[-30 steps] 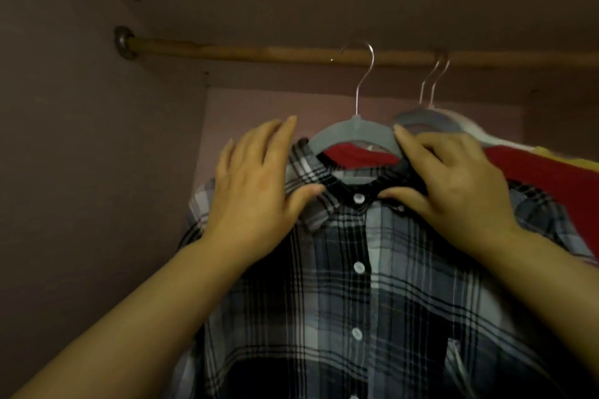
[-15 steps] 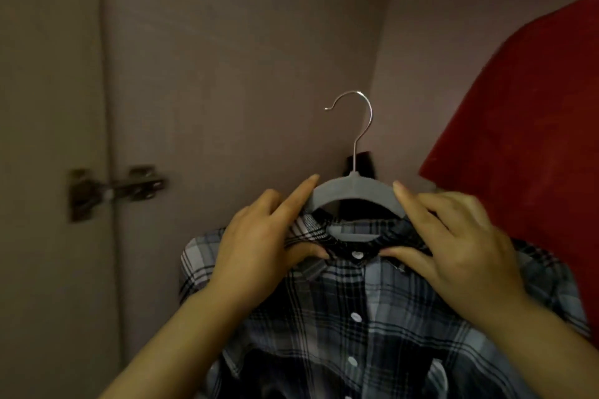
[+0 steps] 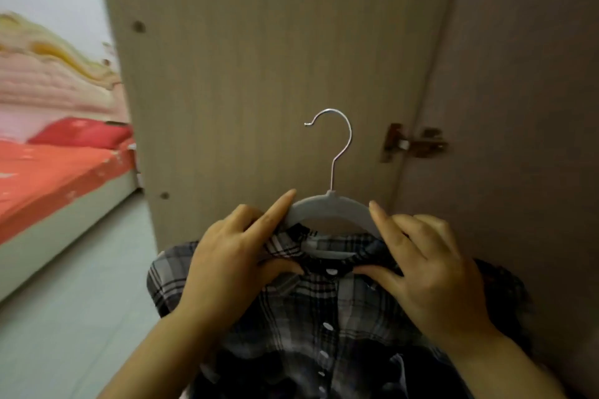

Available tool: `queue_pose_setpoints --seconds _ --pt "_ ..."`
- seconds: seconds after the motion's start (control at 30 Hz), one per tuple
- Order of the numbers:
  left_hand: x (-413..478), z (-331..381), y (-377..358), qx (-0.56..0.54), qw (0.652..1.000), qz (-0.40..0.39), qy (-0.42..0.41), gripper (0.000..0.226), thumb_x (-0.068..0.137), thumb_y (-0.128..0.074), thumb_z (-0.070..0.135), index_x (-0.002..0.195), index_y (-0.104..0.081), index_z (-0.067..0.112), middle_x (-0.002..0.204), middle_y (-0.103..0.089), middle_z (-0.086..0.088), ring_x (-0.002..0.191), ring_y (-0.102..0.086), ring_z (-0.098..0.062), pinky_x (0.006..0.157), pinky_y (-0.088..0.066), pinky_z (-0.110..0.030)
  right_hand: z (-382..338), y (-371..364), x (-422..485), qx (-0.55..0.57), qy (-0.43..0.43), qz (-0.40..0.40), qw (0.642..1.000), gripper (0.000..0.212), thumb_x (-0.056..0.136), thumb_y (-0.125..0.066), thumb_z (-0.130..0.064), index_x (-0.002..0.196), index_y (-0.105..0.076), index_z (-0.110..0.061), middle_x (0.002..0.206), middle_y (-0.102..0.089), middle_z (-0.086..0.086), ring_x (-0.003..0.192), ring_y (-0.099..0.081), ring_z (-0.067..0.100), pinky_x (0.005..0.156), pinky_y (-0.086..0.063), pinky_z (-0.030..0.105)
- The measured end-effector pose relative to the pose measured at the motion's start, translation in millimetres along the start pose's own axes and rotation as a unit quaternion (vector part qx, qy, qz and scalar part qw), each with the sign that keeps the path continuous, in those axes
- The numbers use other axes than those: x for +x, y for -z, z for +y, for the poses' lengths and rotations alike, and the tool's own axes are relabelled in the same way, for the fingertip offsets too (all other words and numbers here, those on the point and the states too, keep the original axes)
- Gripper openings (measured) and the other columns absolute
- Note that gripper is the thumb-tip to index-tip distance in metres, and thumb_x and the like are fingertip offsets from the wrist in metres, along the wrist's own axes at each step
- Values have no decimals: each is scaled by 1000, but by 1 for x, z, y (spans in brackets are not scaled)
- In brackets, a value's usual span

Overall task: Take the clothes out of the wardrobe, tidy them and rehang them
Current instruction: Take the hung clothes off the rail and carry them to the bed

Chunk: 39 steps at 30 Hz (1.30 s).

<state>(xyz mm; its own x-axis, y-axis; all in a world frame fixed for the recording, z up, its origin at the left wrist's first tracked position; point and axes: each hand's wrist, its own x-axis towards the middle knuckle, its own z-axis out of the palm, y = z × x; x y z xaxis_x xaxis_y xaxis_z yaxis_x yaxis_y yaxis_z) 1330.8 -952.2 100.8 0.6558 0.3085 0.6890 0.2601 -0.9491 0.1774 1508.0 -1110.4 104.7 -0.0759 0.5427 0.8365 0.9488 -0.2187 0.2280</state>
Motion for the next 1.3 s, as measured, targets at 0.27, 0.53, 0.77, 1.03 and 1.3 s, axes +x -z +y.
queue_pose_setpoints --seconds 0.27,0.53,0.77,1.03,1.3 --pt "-78 -113 86 96 988 32 114 88 58 -78 47 134 -38 28 88 -62 -6 70 -61 -27 56 -51 -38 -134 -85 61 146 48 15 988 64 74 -59 -40 127 -50 -5 93 -67 10 90 -47 23 71 -55 37" --pt "-155 -241 181 192 960 50 199 89 53 -84 41 132 -50 18 85 -62 -7 68 -62 -29 58 -51 -36 -292 -164 142 246 111 -7 963 79 55 -87 -27 123 -58 -2 97 -67 11 94 -46 23 76 -53 37" --pt "-221 -329 251 266 920 50 284 96 47 -89 35 132 -49 18 83 -62 -7 67 -60 -29 55 -47 -33 -423 -224 197 336 169 -13 926 75 62 -82 -26 126 -55 0 98 -66 10 93 -46 22 80 -49 34" --pt "-276 -403 292 332 866 61 368 95 47 -90 32 133 -50 19 84 -64 -7 70 -61 -29 55 -50 -34 -541 -299 240 444 222 -26 868 65 73 -65 -32 129 -52 -1 100 -65 9 94 -45 22 84 -39 32" --pt "-298 -504 315 372 807 65 454 91 51 -90 31 132 -52 14 77 -58 -6 59 -54 -26 46 -45 -36 -646 -400 303 506 277 -24 816 80 57 -85 -28 128 -55 -5 99 -66 5 94 -46 21 79 -50 33"
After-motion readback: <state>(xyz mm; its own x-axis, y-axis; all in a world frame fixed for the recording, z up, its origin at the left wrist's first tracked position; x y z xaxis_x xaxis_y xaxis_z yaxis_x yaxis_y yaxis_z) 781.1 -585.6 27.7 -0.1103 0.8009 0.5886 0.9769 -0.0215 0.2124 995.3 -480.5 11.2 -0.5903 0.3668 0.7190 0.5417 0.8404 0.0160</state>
